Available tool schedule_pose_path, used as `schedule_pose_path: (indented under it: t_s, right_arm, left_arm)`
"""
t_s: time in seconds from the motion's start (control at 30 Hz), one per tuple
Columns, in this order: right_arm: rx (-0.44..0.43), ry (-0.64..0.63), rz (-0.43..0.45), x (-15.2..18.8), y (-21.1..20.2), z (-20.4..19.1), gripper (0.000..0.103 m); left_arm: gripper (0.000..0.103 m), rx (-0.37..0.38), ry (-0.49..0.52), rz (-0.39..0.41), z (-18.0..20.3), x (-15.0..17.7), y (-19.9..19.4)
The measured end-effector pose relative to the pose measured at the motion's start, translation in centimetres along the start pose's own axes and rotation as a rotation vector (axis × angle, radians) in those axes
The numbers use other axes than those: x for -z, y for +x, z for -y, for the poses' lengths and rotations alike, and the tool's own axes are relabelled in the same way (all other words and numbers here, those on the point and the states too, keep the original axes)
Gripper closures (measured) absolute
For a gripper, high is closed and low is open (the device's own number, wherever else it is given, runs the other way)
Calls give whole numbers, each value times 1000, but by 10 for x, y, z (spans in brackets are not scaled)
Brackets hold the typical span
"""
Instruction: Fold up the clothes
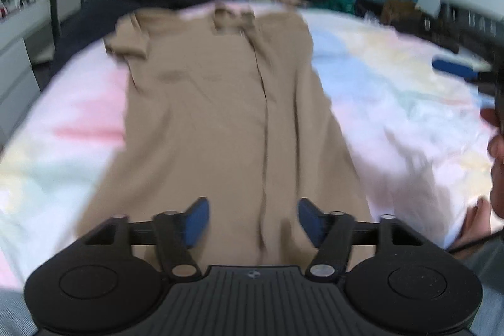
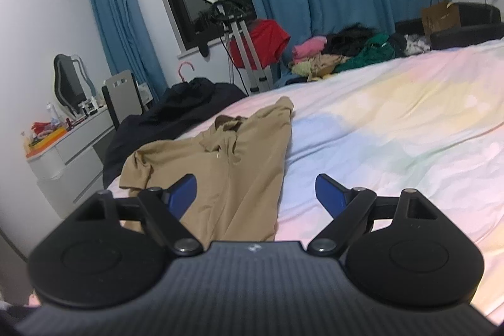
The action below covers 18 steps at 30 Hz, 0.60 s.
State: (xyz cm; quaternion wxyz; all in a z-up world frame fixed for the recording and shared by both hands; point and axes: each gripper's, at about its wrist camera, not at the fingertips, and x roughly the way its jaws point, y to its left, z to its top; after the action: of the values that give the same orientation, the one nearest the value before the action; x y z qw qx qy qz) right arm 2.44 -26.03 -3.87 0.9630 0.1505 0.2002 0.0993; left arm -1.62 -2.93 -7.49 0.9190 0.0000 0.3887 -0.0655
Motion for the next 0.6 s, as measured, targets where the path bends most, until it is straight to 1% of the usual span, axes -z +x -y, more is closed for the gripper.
schedule_pose_path:
  t_s: [0.07,0.13,0.23,0.33,0.4,0.5,0.53,0.57,0.6]
  right_arm:
    - [-3,1,16,-1,-3,-1,19]
    - [-1,1,18,-1,-3,-1,19]
    - [8,12,-7,1,4,1,19]
    - [23,38,-46,5,18,6,19]
    - [39,53,-71,7,30,10,19]
    - [72,68,-109,11,52,14,19]
    - [81,74,-124,13,60,15,19]
    - [77,80,-138,13,66,16,19]
    - [70,87,-152,12,72,17,19]
  left_arm:
    - [20,-31,21,47,-10,-18,-7]
    - [16,-78,40,88,-24,-44,-5]
    - [14,-142,45,118,-55,-89,16]
    - [14,-195,10,118,-95,-130,55]
    - [14,-228,-7,115,-121,-153,84]
    - [16,-256,4,125,-148,-175,128]
    - [20,-273,14,121,-154,-180,144]
    - [27,-295,23,112,-159,-186,159]
    - [31,-316,22,95,-165,-191,174]
